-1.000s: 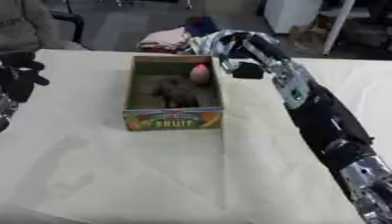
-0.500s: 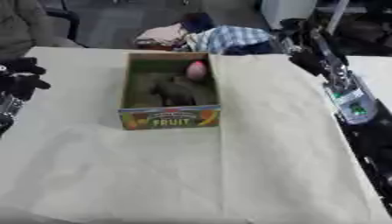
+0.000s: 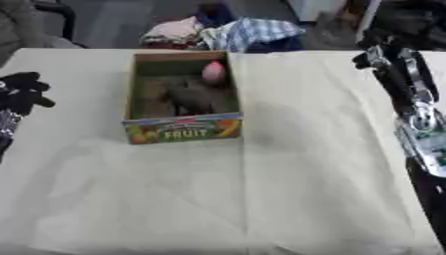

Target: Pick up objects on the table and place them in the box.

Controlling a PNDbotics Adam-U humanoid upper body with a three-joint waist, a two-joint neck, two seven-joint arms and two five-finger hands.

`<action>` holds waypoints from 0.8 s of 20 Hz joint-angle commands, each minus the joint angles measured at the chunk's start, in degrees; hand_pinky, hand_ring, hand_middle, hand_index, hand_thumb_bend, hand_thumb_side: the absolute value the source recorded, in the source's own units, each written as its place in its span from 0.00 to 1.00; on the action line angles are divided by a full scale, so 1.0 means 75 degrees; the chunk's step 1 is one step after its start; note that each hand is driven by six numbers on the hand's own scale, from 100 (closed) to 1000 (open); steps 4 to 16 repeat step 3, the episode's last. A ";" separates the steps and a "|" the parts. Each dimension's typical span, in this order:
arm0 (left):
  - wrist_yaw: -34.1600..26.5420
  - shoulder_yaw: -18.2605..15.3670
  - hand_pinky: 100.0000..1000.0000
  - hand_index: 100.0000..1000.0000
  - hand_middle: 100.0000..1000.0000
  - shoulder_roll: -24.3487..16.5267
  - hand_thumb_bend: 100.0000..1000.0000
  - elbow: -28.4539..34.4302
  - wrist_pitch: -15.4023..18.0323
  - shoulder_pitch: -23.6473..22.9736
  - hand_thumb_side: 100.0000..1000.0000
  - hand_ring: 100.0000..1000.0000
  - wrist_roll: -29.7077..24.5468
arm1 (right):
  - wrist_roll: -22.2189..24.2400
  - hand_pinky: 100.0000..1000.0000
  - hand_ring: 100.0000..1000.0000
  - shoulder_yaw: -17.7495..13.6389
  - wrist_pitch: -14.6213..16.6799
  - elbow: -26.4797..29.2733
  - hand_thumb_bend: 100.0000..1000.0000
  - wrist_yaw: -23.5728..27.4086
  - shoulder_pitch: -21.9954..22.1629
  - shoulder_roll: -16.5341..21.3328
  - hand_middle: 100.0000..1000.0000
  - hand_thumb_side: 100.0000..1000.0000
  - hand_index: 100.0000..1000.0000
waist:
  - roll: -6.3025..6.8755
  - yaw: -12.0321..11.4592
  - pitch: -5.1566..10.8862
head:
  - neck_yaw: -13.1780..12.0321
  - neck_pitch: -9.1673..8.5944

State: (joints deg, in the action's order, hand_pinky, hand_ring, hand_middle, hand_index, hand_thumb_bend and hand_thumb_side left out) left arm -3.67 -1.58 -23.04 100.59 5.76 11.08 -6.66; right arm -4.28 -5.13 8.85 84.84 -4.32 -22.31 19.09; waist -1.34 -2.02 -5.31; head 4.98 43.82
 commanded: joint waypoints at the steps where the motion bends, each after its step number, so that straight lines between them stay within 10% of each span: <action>1: 0.0059 -0.0094 0.90 0.79 0.62 -0.0028 0.40 0.0062 0.0018 0.0018 0.68 0.57 0.0012 | -0.0127 0.57 0.56 -0.0218 -0.0104 0.0481 0.00 0.0108 0.0110 -0.0037 0.62 0.69 0.79 | 0.0024 0.0028 0.0040 | 0.0039 0.0040; 16: 0.0063 -0.0105 0.90 0.78 0.62 -0.0005 0.40 0.0051 0.0023 -0.0008 0.68 0.57 0.0009 | -0.0156 0.57 0.56 -0.0262 -0.0139 0.0578 0.00 0.0144 0.0231 -0.0068 0.61 0.69 0.78 | 0.0026 0.0061 0.0010 | 0.0041 0.0040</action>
